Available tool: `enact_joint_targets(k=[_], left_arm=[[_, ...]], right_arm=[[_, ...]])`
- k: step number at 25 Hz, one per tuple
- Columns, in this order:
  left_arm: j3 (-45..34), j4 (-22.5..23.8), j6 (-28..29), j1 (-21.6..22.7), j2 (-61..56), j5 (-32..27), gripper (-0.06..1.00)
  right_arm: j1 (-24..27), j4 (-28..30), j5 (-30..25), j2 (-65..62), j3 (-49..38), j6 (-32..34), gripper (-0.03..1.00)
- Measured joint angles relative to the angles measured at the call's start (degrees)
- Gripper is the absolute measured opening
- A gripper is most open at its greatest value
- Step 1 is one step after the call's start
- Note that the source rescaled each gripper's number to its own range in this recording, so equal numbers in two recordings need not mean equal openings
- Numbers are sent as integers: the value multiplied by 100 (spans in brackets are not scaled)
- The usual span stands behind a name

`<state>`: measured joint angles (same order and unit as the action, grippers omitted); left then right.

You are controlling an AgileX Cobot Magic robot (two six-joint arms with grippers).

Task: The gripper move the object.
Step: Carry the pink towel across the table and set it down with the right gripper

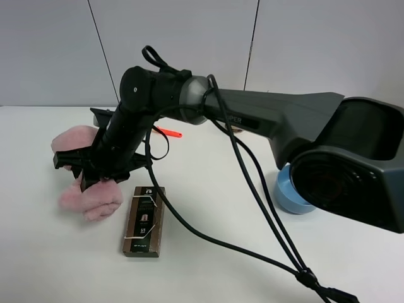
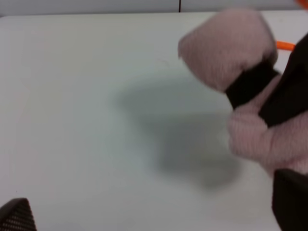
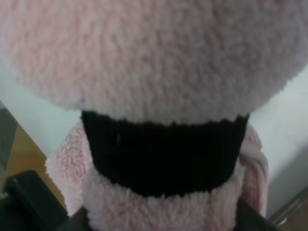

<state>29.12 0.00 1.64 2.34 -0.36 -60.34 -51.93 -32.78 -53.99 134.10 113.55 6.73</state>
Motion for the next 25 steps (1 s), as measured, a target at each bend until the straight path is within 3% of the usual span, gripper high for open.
enact_joint_targets(k=[15,17,19,21,25], left_arm=[[0,0,0,0,0,0,100],[0,0,0,0,0,0,100],[0,0,0,0,0,0,100],[0,0,0,0,0,0,100],[0,0,0,0,0,0,100]], right_arm=[[-103,377,-502,149,0,587,0],[-103,400,-511,149,0,605,10],[-103,405,-493,149,0,634,33],[-103,405,-446,149,0,654,48],[-103,394,-318,144,0,686,57]])
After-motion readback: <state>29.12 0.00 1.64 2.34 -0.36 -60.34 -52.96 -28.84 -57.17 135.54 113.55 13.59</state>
